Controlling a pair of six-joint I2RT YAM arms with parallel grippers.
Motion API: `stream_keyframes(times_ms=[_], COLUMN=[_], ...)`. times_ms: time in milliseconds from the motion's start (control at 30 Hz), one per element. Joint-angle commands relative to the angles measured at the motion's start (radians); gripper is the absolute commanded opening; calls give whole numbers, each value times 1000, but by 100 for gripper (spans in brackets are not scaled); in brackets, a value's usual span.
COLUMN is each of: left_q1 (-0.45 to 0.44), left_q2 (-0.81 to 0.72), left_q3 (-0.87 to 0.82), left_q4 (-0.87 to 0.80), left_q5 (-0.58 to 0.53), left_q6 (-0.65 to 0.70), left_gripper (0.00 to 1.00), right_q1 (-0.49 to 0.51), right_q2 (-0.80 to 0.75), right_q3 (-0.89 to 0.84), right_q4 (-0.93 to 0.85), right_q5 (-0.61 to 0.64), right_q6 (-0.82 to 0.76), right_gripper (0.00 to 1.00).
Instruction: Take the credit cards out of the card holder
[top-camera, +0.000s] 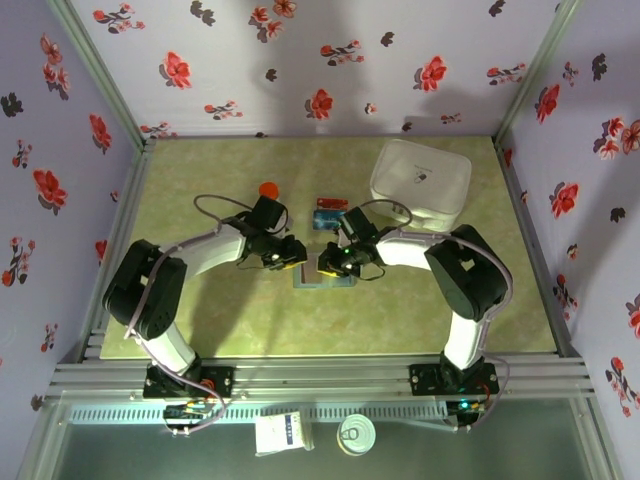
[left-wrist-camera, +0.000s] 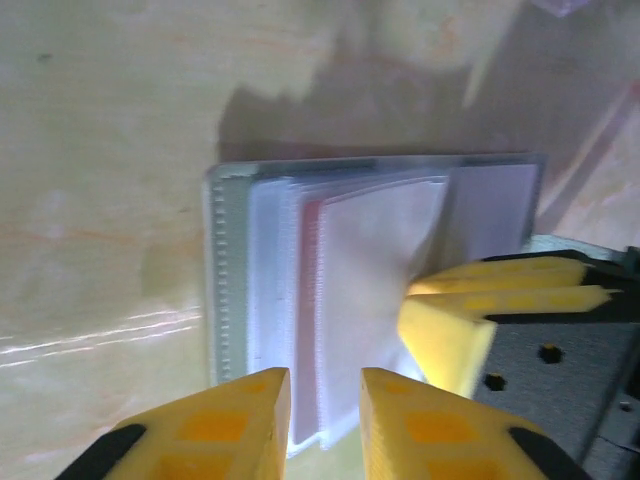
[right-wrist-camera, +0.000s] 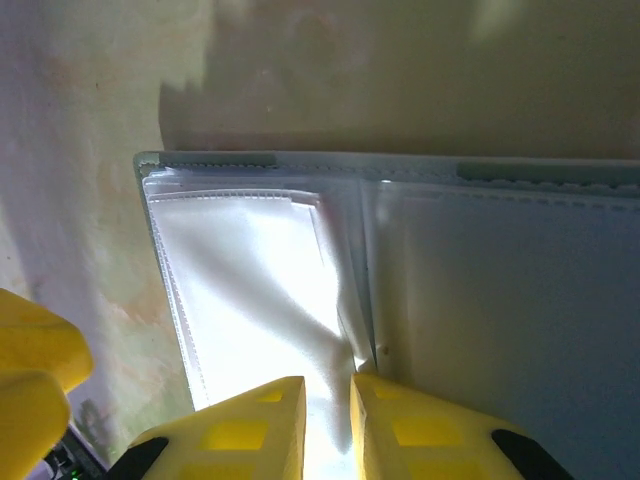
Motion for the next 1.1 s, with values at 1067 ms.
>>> stream_keyframes(times_ms=[1067], left_q1=[-30], left_q2=[77], left_q3=[24], left_q4=[87], left_q5=[27], left_q6=[-70], left_gripper=[22], right_q1=[-52], right_q2=[-87], right_q3=[-114], right_q4=[124], right_q5=[-68], right_q6=[56], right_gripper=[26])
